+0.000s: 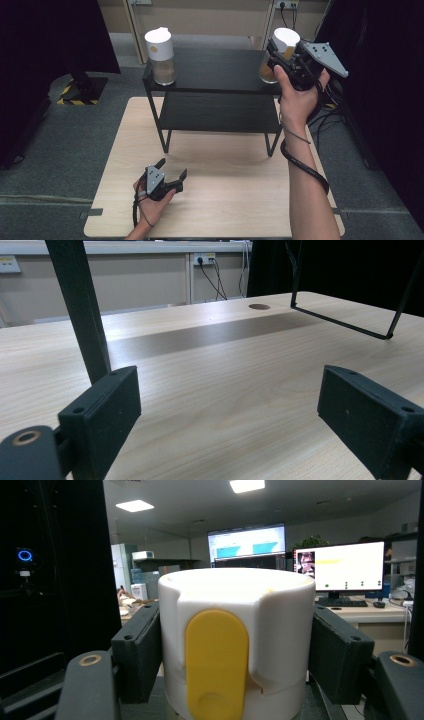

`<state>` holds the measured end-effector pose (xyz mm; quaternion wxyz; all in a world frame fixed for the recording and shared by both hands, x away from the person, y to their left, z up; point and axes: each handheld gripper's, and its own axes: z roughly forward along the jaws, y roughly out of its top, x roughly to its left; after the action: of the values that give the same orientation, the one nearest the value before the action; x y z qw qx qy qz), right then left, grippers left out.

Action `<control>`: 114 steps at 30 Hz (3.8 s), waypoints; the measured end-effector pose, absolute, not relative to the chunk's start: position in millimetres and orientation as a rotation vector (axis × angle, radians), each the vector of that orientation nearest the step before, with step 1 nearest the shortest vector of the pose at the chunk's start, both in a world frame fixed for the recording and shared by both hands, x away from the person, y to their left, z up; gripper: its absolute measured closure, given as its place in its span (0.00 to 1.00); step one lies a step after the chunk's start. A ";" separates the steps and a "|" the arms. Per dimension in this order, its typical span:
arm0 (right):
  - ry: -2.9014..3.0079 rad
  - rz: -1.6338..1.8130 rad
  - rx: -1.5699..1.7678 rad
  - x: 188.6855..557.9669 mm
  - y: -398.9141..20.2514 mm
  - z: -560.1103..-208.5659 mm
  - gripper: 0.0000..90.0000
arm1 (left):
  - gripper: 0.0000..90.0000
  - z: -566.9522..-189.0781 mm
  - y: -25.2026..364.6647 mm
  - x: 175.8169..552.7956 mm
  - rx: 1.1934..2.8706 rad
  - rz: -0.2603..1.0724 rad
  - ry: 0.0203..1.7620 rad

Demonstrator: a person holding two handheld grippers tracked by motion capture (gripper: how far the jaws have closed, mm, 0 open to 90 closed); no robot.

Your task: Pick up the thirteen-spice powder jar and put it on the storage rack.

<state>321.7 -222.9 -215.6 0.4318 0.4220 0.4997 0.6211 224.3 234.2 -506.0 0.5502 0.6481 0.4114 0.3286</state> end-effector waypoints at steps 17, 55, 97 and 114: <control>1.278 1.446 1.047 338.1 -215.0 -209.5 0.34 | 0.11 -505.6 234.2 224.6 1.539 0.777 0.970; 1.349 1.442 1.049 339.4 -226.6 -209.4 0.11 | 0.11 -505.6 233.0 224.6 1.544 0.780 0.963; 1.466 1.505 0.966 291.9 -253.5 -240.4 0.09 | 0.11 -505.6 232.3 224.2 1.544 0.784 0.963; 1.488 1.500 0.946 277.4 -257.4 -261.9 0.08 | 0.11 -505.5 232.0 224.2 1.545 0.785 0.963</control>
<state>277.4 -257.4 -261.9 0.4016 0.3744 0.5886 0.5935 224.2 232.0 -505.5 0.5475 0.6521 0.4066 0.3314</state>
